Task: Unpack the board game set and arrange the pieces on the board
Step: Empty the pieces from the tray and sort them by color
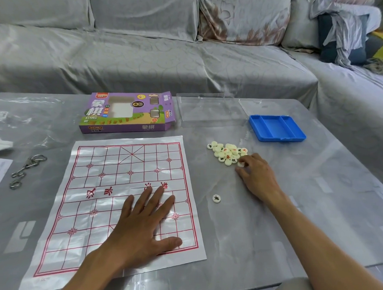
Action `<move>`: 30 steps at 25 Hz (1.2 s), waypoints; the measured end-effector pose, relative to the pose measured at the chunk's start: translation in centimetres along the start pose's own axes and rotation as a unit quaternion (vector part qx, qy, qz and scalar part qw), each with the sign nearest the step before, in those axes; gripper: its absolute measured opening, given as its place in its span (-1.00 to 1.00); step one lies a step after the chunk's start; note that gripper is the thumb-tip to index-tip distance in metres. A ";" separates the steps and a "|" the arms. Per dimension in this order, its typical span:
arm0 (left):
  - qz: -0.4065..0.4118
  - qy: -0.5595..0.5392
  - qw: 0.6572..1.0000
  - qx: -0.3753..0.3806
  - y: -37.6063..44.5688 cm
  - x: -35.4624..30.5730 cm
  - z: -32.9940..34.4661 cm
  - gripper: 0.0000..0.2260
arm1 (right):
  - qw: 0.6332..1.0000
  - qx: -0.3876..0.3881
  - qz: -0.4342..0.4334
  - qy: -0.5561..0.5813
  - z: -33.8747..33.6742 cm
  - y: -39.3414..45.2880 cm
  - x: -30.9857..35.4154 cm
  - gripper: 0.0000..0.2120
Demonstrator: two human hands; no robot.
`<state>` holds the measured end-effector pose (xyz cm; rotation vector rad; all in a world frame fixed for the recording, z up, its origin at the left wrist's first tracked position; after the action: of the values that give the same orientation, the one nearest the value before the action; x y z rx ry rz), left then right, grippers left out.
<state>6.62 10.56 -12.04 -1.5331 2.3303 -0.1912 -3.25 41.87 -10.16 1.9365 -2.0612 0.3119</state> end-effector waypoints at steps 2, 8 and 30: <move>0.000 0.001 1.000 -0.002 0.0 0.0 0.1 -0.14 | 1.000 0.002 -0.002 0.030 -0.2 0.1 0.2 -0.86; 0.000 0.006 1.000 0.001 0.0 0.1 0.1 -0.16 | 0.990 -0.016 0.052 0.131 -0.9 0.1 -0.4 -0.81; 0.000 0.004 1.000 0.001 0.1 0.0 0.1 -0.12 | 1.000 0.013 0.001 -0.001 -1.7 0.1 -1.7 -0.69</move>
<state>6.57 10.57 -12.19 -1.5334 2.3363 -0.1987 -3.19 44.11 -9.16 1.9491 -2.0708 0.3399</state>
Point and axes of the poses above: each hand's wrist, its own y-axis towards the middle knuckle, its own z-axis out of the palm, x = y × z, the point moved 3 cm from there along y, towards the middle knuckle, and after that the axes turned 3 degrees about x, right-handed, at the moved point
